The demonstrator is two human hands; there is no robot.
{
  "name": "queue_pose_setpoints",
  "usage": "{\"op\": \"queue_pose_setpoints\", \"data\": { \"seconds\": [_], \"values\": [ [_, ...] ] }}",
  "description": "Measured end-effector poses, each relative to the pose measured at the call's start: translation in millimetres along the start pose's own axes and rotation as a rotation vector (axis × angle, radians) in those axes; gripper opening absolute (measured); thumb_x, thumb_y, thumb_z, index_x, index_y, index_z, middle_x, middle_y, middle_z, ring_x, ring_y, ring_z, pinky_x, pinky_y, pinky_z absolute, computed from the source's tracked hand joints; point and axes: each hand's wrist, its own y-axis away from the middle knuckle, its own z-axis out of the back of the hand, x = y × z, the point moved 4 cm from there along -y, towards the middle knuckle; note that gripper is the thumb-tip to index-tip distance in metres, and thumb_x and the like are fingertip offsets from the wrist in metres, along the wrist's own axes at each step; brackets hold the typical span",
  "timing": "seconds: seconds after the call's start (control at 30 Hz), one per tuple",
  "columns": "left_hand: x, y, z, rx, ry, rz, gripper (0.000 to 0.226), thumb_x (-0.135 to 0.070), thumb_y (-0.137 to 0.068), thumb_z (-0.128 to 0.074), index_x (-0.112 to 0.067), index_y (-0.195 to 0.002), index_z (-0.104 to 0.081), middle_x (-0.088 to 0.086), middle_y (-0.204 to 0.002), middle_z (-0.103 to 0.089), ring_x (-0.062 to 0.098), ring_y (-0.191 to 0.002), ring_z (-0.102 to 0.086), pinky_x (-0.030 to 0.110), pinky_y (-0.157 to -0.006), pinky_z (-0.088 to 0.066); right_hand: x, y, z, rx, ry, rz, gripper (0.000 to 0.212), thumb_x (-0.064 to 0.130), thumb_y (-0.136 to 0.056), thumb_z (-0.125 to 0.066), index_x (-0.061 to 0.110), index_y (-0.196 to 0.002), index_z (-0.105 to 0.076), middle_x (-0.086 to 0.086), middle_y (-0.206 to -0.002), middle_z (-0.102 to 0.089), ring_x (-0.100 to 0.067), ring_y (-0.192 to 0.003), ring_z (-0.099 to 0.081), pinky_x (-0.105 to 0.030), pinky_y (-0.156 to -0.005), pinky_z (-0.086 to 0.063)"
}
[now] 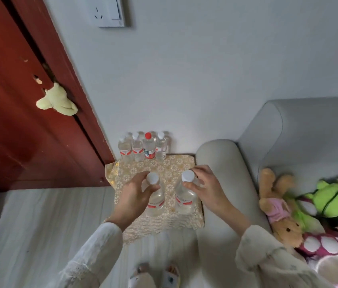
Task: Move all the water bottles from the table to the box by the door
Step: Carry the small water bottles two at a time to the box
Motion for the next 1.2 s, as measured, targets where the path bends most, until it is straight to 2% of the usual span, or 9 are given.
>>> {"op": "queue_pose_setpoints", "data": {
  "seconds": [0.1, 0.17, 0.27, 0.47, 0.57, 0.7, 0.87, 1.03, 1.2],
  "values": [
    [5.8, -48.3, -16.2, 0.050, -0.078, 0.005, 0.034, -0.026, -0.082, -0.063, -0.015, -0.113, -0.055, 0.005, -0.113, -0.062, 0.021, -0.102, -0.056, 0.037, -0.089, -0.045, -19.0, -40.0, 9.6, 0.001, 0.080, -0.017, 0.029, 0.028, -0.076, -0.069, 0.016, -0.101, -0.061, 0.021, -0.097, -0.042, -0.012, -0.098, -0.051, -0.032, -0.092, -0.044],
    [13.7, -78.8, -26.8, 0.086, -0.140, 0.015, 0.033, -0.028, -0.082, -0.062, -0.016, -0.112, -0.054, 0.005, -0.112, -0.061, 0.018, -0.095, -0.053, 0.031, -0.081, -0.042, -34.4, -64.6, 12.3, -0.004, 0.142, -0.049, 0.029, 0.033, -0.077, -0.067, 0.018, -0.101, -0.060, 0.018, -0.097, -0.042, -0.014, -0.098, -0.050, -0.035, -0.088, -0.047],
    [30.1, -125.5, -41.8, 0.149, -0.183, 0.021, 0.031, -0.025, -0.083, -0.062, -0.014, -0.110, -0.052, 0.007, -0.110, -0.061, 0.017, -0.091, -0.052, 0.027, -0.077, -0.039, -60.6, -102.7, 11.8, -0.032, 0.203, -0.108, 0.032, 0.034, -0.079, -0.063, 0.017, -0.106, -0.058, 0.010, -0.104, -0.041, -0.013, -0.099, -0.049, -0.039, -0.086, -0.049],
    [57.3, -199.5, -81.5, 0.260, -0.220, 0.018, 0.035, -0.016, -0.085, -0.059, -0.010, -0.117, -0.046, 0.008, -0.116, -0.056, 0.014, -0.093, -0.047, 0.024, -0.081, -0.036, -118.5, -171.8, 1.4, -0.007, 0.193, -0.216, 0.039, 0.027, -0.081, -0.063, 0.011, -0.115, -0.054, 0.007, -0.111, -0.038, -0.012, -0.102, -0.043, -0.027, -0.086, -0.036],
    [72.5, -231.4, -97.4, 0.271, -0.216, 0.066, 0.033, -0.012, -0.084, -0.059, -0.009, -0.115, -0.047, 0.009, -0.114, -0.058, 0.016, -0.091, -0.051, 0.025, -0.079, -0.038, -150.7, -200.6, -0.8, 0.031, 0.156, -0.277, 0.039, 0.025, -0.081, -0.063, 0.013, -0.117, -0.052, 0.003, -0.114, -0.042, -0.012, -0.101, -0.043, -0.028, -0.089, -0.035],
    [90.0, -270.8, -122.1, 0.294, -0.247, 0.100, 0.032, -0.009, -0.084, -0.059, -0.010, -0.114, -0.049, 0.011, -0.114, -0.058, 0.017, -0.091, -0.051, 0.028, -0.081, -0.041, -190.5, -235.5, -4.0, 0.052, 0.055, -0.345, 0.030, 0.021, -0.080, -0.064, 0.022, -0.108, -0.053, 0.009, -0.107, -0.045, -0.012, -0.097, -0.046, -0.026, -0.086, -0.033],
    [99.4, -312.2, -156.6, 0.269, -0.308, 0.082, 0.035, -0.009, -0.083, -0.060, -0.008, -0.115, -0.048, 0.012, -0.115, -0.059, 0.019, -0.093, -0.052, 0.031, -0.084, -0.043, -226.8, -270.4, -10.7, 0.118, 0.033, -0.332, 0.035, 0.019, -0.080, -0.064, 0.020, -0.114, -0.054, 0.010, -0.108, -0.045, -0.010, -0.099, -0.047, -0.023, -0.086, -0.031],
    [107.2, -339.7, -183.7, 0.241, -0.341, 0.102, 0.034, -0.005, -0.084, -0.057, -0.005, -0.116, -0.047, 0.014, -0.116, -0.055, 0.018, -0.093, -0.048, 0.030, -0.085, -0.041, -244.3, -300.2, -18.1, 0.197, 0.043, -0.265, 0.034, 0.018, -0.083, -0.061, 0.017, -0.116, -0.052, -0.002, -0.118, -0.047, -0.013, -0.103, -0.046, -0.025, -0.088, -0.035],
    [111.0, -360.8, -195.9, 0.217, -0.375, 0.150, 0.034, 0.001, -0.084, -0.053, -0.001, -0.116, -0.045, 0.017, -0.118, -0.051, 0.029, -0.101, -0.050, 0.034, -0.086, -0.040, -250.8, -322.2, -22.3, 0.210, 0.052, -0.231, 0.033, 0.020, -0.085, -0.058, 0.019, -0.118, -0.052, -0.004, -0.116, -0.042, -0.013, -0.103, -0.044, -0.026, -0.090, -0.039]
  ]
}}
